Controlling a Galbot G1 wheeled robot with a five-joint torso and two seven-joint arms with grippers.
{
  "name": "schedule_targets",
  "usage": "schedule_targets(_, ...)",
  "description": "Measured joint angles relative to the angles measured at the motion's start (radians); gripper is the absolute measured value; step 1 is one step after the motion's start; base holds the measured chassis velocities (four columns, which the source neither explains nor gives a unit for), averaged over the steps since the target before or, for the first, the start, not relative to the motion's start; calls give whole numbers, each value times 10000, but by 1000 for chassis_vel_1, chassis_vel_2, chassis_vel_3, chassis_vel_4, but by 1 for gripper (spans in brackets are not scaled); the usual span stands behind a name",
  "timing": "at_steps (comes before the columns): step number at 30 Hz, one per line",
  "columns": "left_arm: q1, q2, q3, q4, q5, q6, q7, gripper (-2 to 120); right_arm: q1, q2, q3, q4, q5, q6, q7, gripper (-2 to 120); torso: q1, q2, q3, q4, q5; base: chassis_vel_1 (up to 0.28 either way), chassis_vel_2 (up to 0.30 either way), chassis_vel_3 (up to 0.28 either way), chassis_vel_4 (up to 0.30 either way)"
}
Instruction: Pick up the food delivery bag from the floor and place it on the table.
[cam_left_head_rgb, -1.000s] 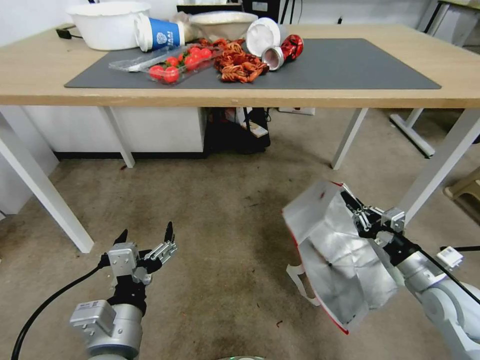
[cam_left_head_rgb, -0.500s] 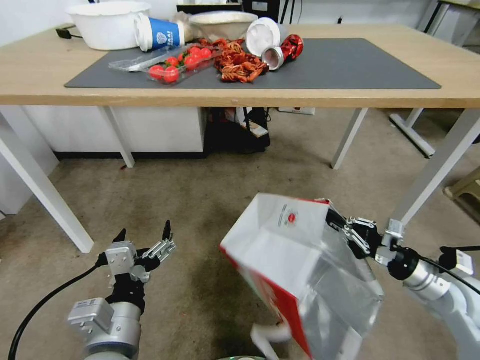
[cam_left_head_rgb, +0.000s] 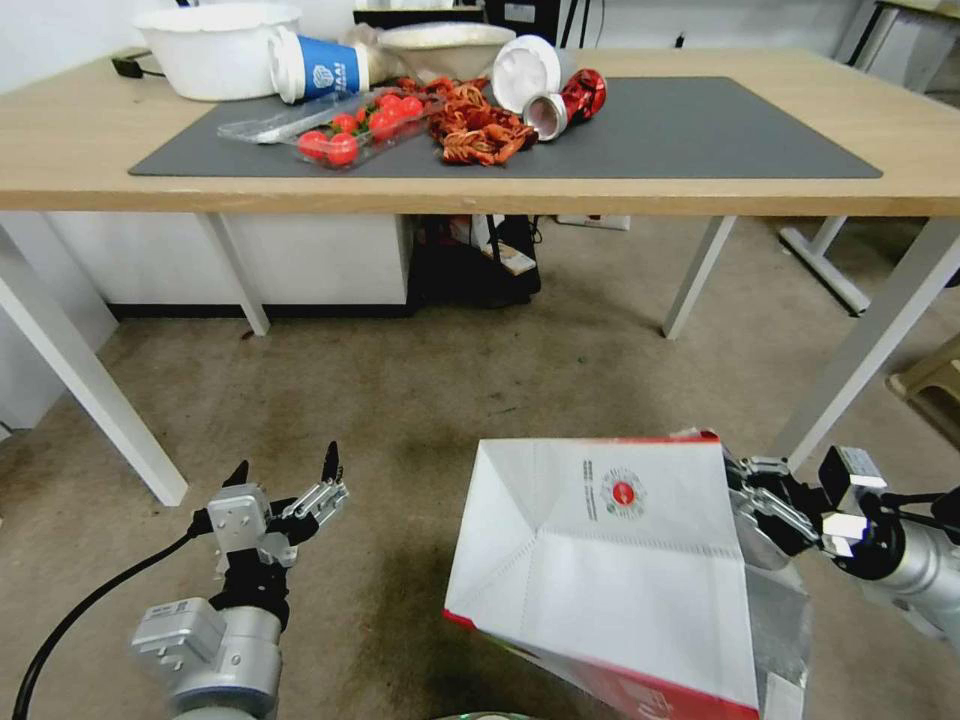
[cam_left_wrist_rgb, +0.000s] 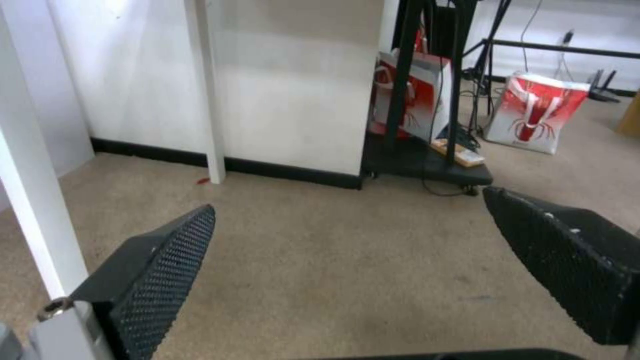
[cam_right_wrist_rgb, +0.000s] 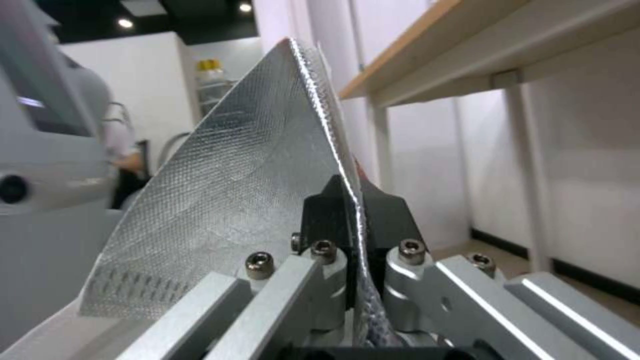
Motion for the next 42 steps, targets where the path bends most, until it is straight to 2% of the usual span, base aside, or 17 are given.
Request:
schedule_targets(2, -6, 0, -5, -2, 2, -41, -64, 100, 18, 30, 119, -76, -41, -372, -606, 0, 0, 0, 0, 1, 0, 0, 0, 0, 0)
schedule_targets(6, 5, 8, -1, -5, 4, -100, -84, 100, -10, 60, 186, -97, -131, -477, -894, 0, 0, 0, 0, 0, -1, 0, 0, 0, 0)
schedule_targets(19, 60, 94, -35, -11, 37, -227, 31, 100, -130, 64, 322, -20, -156, -473, -923, 0, 7, 113, 87, 0, -1, 0, 0, 0, 0)
schedule_targets(26, 123, 97, -29, -11, 38, -216, 46, 100, -220, 116, 362, 61, -189, -436, -920, 0, 13, 505, 477, 0, -1, 0, 0, 0, 0)
schedule_targets(28, 123, 97, -29, -11, 38, -216, 46, 100, -220, 116, 362, 61, -189, -436, -920, 0, 13, 505, 477, 0, -1, 0, 0, 0, 0)
schedule_targets(30, 191, 89, -52, -11, 60, -227, 52, 100, -186, 151, 351, 62, -190, -436, -953, 0, 37, 700, 655, 0, -2, 0, 0, 0, 0)
schedule_targets(42, 253, 59, -43, -11, 166, -321, 54, 100, -186, 230, 340, 102, -197, -585, -1050, 0, 90, 1046, 950, 0, -1, 0, 0, 0, 0)
